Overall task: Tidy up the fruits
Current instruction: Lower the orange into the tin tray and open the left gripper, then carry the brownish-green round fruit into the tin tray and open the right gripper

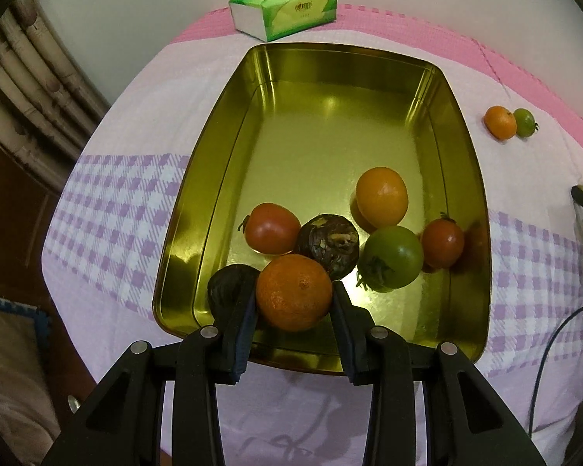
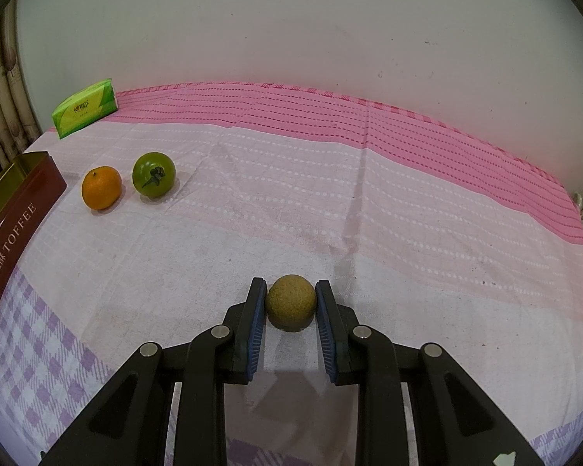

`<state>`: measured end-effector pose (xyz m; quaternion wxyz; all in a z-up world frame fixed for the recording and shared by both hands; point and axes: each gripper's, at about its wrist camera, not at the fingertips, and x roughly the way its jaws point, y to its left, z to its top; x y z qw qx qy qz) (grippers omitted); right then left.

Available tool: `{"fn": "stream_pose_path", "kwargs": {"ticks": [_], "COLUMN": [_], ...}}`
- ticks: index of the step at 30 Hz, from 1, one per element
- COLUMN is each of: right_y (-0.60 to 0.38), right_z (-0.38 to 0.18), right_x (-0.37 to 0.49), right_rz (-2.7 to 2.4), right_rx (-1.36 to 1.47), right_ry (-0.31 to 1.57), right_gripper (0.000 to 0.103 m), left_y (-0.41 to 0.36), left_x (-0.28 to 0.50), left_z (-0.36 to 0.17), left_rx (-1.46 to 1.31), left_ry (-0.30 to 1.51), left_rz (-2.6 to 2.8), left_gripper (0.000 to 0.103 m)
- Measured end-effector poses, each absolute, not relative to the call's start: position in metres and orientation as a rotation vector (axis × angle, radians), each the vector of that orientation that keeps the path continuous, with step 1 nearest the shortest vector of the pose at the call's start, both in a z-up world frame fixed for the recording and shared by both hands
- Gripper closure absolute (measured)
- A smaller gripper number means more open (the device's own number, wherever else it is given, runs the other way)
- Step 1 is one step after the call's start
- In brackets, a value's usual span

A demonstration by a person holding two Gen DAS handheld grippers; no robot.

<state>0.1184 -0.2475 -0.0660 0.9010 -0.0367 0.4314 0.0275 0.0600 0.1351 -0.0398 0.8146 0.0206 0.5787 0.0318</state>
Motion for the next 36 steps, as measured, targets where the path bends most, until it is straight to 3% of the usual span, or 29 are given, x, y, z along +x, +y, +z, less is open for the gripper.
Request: {"fn": "stream_pose_path", "kwargs": {"ticks": [29,36], "right_y": [-0.241,-0.204], "right_z": [-0.066,-0.035], "right_x": [0.119,0.103], "right_rz": [0.026,0.123], "right_rx": [-0.117,-0.086], "right_ry": [0.897,0.868], "right_gripper": [0.080,0.080], "left_y": [0.135,0.145], "left_x": [0.045,0.036], "left_z": [-0.013,0.010], "left_rx": [0.096,0.063], "left_ry": [1.110,1.032], "left_rz": [0.108,0.134], "left_gripper": [0.040,0.037]}}
